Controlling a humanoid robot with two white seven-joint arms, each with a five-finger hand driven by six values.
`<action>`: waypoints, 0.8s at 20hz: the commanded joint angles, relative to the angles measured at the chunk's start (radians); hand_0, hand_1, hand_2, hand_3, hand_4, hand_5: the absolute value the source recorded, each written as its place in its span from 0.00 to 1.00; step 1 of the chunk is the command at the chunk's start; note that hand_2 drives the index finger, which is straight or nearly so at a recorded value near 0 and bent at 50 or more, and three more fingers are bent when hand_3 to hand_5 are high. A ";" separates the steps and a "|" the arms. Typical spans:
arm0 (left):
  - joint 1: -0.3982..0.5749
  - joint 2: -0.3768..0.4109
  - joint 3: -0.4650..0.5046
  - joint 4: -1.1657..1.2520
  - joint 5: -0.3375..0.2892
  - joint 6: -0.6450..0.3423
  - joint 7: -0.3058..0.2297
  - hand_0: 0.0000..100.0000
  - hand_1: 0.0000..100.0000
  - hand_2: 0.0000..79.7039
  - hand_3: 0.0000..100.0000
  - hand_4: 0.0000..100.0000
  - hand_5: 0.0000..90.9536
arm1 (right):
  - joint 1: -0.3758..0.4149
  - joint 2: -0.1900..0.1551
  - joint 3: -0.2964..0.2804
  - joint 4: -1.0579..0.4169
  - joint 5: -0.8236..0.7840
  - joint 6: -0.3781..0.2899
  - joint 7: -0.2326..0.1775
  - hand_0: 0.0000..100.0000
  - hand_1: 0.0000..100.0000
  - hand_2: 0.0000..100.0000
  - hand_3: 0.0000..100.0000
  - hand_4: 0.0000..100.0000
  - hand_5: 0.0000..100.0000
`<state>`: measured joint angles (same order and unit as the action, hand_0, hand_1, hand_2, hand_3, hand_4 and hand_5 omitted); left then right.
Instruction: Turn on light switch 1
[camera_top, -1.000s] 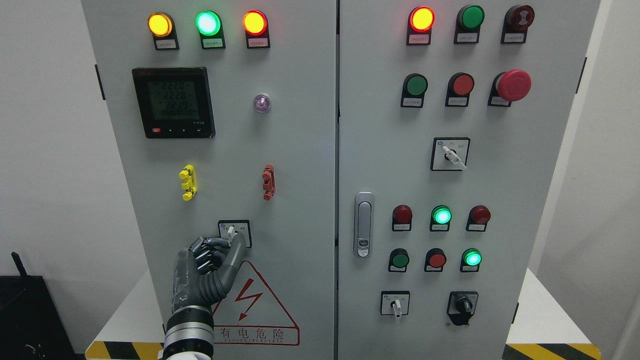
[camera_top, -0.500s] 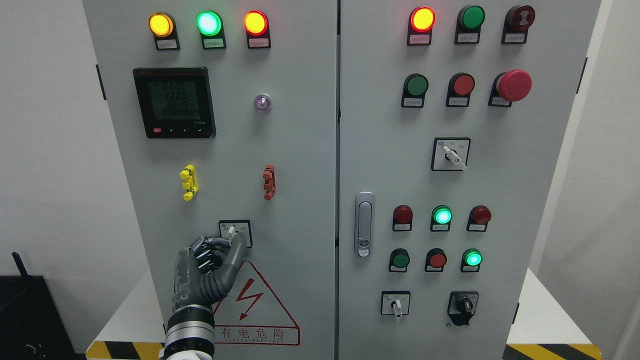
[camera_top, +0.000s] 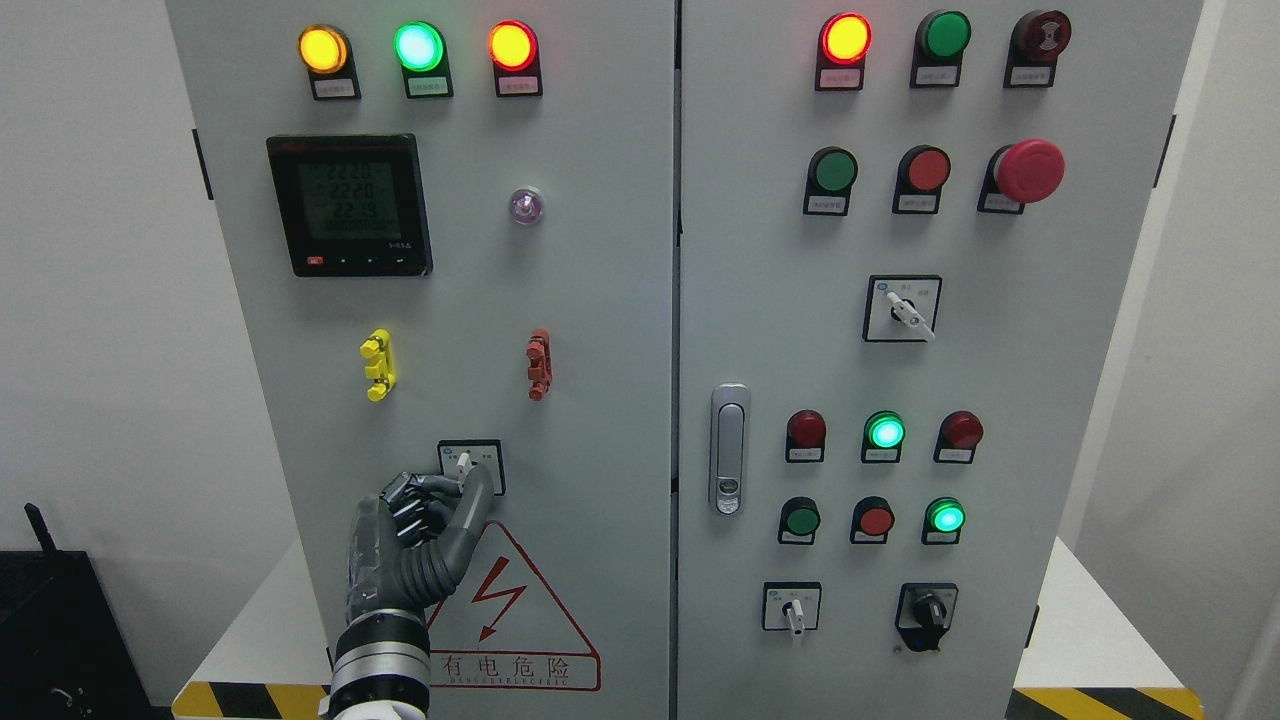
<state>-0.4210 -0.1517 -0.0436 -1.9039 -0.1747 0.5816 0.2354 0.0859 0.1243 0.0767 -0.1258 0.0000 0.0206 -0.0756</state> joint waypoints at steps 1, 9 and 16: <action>0.001 0.000 -0.001 0.002 0.000 0.009 -0.005 0.38 0.65 0.75 0.92 0.90 0.81 | 0.000 0.000 0.000 0.000 -0.025 -0.001 0.000 0.00 0.00 0.00 0.00 0.00 0.00; 0.001 0.000 -0.001 0.002 0.001 0.009 -0.005 0.46 0.65 0.75 0.93 0.90 0.81 | 0.000 0.000 0.000 0.000 -0.025 0.001 0.000 0.00 0.00 0.00 0.00 0.00 0.00; 0.001 0.000 -0.001 0.006 0.003 0.009 -0.005 0.48 0.62 0.74 0.92 0.90 0.81 | 0.000 0.000 0.000 0.000 -0.025 0.001 0.000 0.00 0.00 0.00 0.00 0.00 0.00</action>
<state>-0.4206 -0.1524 -0.0459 -1.9005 -0.1728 0.5898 0.2264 0.0859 0.1243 0.0767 -0.1256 0.0000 0.0209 -0.0756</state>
